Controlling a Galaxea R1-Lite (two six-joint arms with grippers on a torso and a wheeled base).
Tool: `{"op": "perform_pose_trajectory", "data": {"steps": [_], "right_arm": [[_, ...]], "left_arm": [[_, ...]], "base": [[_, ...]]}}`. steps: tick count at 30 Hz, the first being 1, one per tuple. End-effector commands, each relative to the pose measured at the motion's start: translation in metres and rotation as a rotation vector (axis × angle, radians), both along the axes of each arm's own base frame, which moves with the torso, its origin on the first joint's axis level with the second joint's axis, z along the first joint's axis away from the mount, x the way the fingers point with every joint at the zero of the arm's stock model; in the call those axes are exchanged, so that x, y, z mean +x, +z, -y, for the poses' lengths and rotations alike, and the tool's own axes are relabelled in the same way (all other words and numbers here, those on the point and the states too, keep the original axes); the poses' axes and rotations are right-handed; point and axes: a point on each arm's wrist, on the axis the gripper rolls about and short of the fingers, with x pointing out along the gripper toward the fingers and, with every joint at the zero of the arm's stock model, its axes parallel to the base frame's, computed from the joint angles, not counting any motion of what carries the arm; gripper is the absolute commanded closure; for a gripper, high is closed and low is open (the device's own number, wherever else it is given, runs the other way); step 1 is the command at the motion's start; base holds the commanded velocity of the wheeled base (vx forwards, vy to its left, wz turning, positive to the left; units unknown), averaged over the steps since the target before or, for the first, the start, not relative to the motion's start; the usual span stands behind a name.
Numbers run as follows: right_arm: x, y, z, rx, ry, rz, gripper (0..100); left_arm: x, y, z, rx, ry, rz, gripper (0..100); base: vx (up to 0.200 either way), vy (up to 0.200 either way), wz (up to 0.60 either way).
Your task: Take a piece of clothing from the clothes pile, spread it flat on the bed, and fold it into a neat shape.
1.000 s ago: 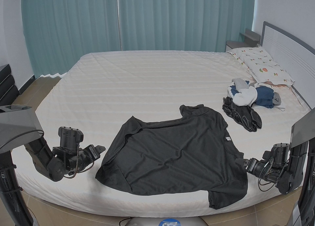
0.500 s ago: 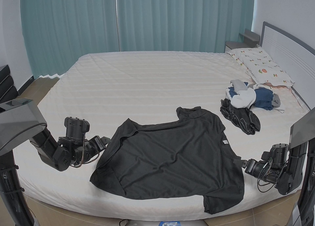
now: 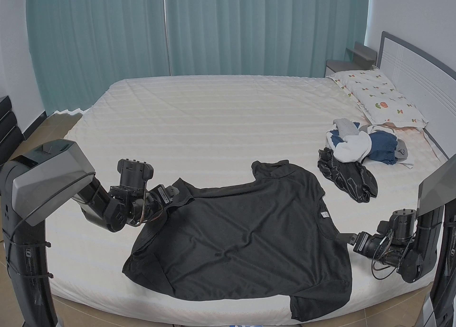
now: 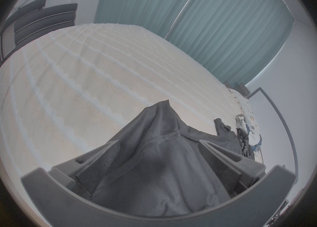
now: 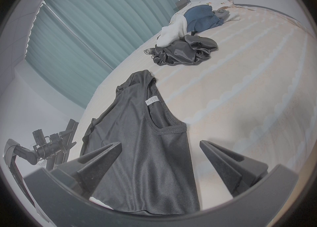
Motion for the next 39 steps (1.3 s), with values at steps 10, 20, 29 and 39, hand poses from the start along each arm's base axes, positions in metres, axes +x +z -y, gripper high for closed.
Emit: {"op": "perform_pose_trajectory", "data": {"steps": [10, 20, 29, 39], "right_arm": [[0.001, -0.006, 0.0, -0.001, -0.002, -0.01, 0], [0.001, -0.007, 0.0, -0.002, 0.0, -0.015, 0], [0.001, -0.013, -0.002, -0.01, 0.002, -0.035, 0], [0.001, -0.014, -0.002, -0.011, 0.003, -0.036, 0]], "left_arm": [[0.053, -0.018, 0.053, 0.013, -0.073, -0.058, 0], [0.058, -0.029, 0.097, -0.108, -0.065, -0.055, 0], [0.072, -0.058, 0.087, -0.106, -0.026, -0.078, 0], [0.12, -0.041, 0.018, -0.165, 0.141, 0.048, 0]], "base": [[0.0, 0.0, 0.0], [0.0, 0.0, 0.0], [0.0, 0.0, 0.0], [0.0, 0.0, 0.0]]}}
